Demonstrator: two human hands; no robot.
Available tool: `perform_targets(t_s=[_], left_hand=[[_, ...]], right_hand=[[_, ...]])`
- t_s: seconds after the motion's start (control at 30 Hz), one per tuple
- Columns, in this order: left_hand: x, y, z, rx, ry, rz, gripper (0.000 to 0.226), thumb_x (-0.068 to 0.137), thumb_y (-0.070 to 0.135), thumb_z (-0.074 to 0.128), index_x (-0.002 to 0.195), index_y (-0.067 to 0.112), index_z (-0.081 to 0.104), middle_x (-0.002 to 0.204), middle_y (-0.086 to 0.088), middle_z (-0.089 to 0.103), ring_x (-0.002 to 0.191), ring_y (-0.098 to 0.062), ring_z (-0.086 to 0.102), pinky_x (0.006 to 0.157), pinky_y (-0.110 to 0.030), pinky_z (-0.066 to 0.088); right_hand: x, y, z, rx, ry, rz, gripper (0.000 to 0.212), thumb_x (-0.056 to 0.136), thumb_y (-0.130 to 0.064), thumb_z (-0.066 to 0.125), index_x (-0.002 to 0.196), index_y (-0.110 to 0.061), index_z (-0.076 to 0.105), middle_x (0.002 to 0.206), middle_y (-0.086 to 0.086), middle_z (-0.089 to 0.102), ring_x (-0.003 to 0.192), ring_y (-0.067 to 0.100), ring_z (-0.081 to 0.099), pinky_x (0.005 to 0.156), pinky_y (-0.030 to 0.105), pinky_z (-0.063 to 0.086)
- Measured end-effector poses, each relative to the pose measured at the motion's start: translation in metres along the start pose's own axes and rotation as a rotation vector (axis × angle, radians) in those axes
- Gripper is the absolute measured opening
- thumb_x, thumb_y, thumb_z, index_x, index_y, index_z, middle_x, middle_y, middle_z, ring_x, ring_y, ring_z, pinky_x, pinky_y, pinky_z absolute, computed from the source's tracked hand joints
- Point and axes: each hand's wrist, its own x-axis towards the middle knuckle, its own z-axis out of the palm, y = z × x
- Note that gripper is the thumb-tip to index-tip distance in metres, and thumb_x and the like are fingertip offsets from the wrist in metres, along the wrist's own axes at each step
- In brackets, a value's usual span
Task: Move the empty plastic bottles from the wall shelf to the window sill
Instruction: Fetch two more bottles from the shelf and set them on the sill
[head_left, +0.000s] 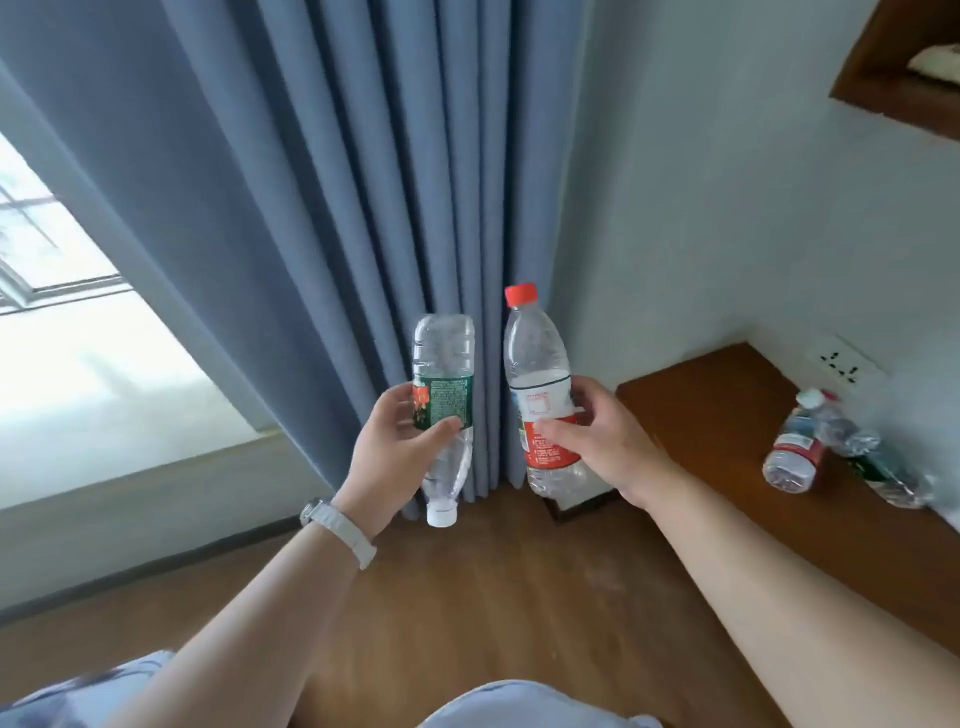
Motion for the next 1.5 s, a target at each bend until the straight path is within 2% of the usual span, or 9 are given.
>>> perform_targets(t_s=[0.2,0.3,0.47,0.7,0.83,1.07,1.2,1.43,1.5], left_hand=[[-0.004,-0.034,-0.114,-0.065,0.162,-0.020,0.044,0.083,0.023,0.079,0.121,0.029,0.058,0.108,0.006,0.071,0.082,-0.002,0.071,0.070,-0.021,0.057],[-0.013,-0.047,-0.158,-0.080,0.241,-0.032,0.043,0.084,0.022,0.079,0.122,0.027,0.058,0.106,0.006,0.070,0.078,0.003,0.069,0.061,-0.012,0.052],[-0.024,-0.070,-0.214,-0.172,0.416,-0.072,0.042,0.085,0.022,0.078,0.121,0.028,0.056,0.107,0.006,0.069,0.082,0.004,0.069,0.071,-0.020,0.055],[-0.025,-0.100,-0.274,-0.151,0.596,-0.158,0.043,0.084,0.025,0.079,0.118,0.032,0.054,0.112,0.004,0.067,0.099,-0.013,0.067,0.077,-0.027,0.057],[-0.007,-0.110,-0.314,-0.127,0.726,-0.214,0.050,0.080,0.033,0.082,0.122,0.031,0.055,0.112,0.002,0.068,0.099,-0.017,0.068,0.082,-0.038,0.059],[0.067,-0.103,-0.360,-0.146,0.872,-0.271,0.043,0.085,0.024,0.078,0.121,0.026,0.057,0.112,0.001,0.067,0.100,-0.016,0.067,0.072,-0.024,0.054],[0.107,-0.100,-0.375,-0.157,0.922,-0.276,0.040,0.085,0.024,0.078,0.118,0.029,0.057,0.111,0.002,0.068,0.099,-0.016,0.068,0.075,-0.028,0.054],[0.138,-0.102,-0.407,-0.134,1.011,-0.291,0.042,0.085,0.027,0.078,0.121,0.028,0.056,0.112,0.001,0.069,0.100,-0.017,0.069,0.080,-0.033,0.057],[0.142,-0.100,-0.419,-0.130,1.042,-0.286,0.042,0.085,0.027,0.077,0.121,0.027,0.057,0.111,0.001,0.069,0.100,-0.017,0.068,0.078,-0.030,0.056]], right_hand=[[0.032,-0.021,0.112,0.004,-0.131,-0.012,0.042,0.081,-0.013,0.079,0.117,-0.026,0.061,0.111,-0.002,0.071,0.099,0.014,0.070,0.087,0.035,0.056],[0.042,-0.036,0.160,-0.023,-0.234,-0.029,0.039,0.082,-0.012,0.078,0.111,-0.031,0.061,0.109,-0.004,0.072,0.098,0.011,0.070,0.083,0.029,0.055],[0.062,-0.044,0.232,-0.024,-0.412,-0.023,0.042,0.084,-0.007,0.075,0.118,-0.023,0.058,0.111,-0.001,0.071,0.099,0.013,0.070,0.078,0.027,0.056],[0.114,-0.050,0.335,-0.020,-0.675,-0.011,0.056,0.075,-0.029,0.081,0.124,-0.022,0.055,0.117,0.002,0.069,0.104,0.020,0.068,0.090,0.042,0.056],[0.151,-0.063,0.397,-0.065,-0.832,-0.018,0.054,0.080,-0.033,0.080,0.125,-0.028,0.052,0.119,-0.003,0.065,0.104,0.016,0.067,0.088,0.038,0.056],[0.239,-0.089,0.458,-0.019,-0.956,-0.005,0.047,0.082,-0.022,0.079,0.122,-0.026,0.055,0.116,0.003,0.065,0.099,0.018,0.070,0.085,0.042,0.059],[0.290,-0.101,0.480,0.004,-1.016,0.018,0.052,0.077,-0.024,0.081,0.123,-0.022,0.055,0.117,0.006,0.066,0.099,0.023,0.071,0.086,0.047,0.058],[0.337,-0.120,0.523,-0.001,-1.072,0.003,0.042,0.085,-0.014,0.075,0.122,-0.017,0.056,0.114,0.006,0.068,0.093,0.017,0.072,0.071,0.028,0.059],[0.344,-0.125,0.534,-0.018,-1.072,-0.010,0.041,0.084,-0.015,0.076,0.120,-0.020,0.057,0.113,0.003,0.069,0.092,0.015,0.072,0.073,0.029,0.059]])
